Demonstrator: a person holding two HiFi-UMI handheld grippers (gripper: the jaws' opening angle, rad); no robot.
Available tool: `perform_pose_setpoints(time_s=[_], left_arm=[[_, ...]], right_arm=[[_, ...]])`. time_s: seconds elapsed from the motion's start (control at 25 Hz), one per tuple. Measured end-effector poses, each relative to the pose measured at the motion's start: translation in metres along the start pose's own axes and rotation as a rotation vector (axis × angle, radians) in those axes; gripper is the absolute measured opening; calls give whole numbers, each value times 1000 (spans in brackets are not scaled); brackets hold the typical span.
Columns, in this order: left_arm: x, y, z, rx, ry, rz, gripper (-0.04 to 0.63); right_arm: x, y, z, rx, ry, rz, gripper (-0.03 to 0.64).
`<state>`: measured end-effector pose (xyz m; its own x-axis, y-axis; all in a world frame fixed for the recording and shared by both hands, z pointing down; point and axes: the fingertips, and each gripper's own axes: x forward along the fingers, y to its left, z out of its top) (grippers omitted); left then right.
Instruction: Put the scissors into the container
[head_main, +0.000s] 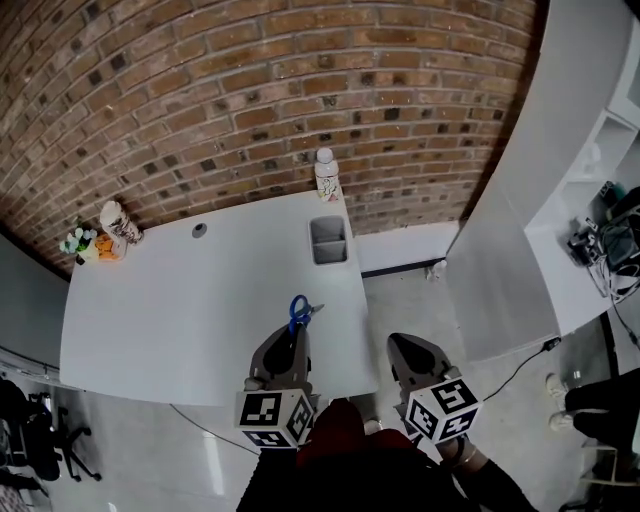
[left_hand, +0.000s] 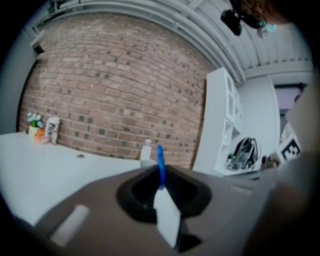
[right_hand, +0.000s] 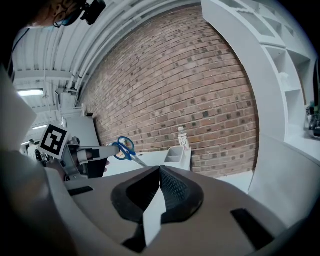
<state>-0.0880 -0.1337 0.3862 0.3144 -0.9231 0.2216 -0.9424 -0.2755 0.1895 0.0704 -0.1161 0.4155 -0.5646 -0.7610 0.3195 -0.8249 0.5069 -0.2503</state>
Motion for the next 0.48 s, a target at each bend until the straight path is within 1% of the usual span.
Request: perform_pose_setpoints(time_s=[0.24,0.48], left_arm=[[35,23,8,-3,15,-37,31],[66,35,18,6,21,-75,31]], right_arm=[[38,-2,12,3,5,-19,9],[64,-10,14,13,24,-53,9]])
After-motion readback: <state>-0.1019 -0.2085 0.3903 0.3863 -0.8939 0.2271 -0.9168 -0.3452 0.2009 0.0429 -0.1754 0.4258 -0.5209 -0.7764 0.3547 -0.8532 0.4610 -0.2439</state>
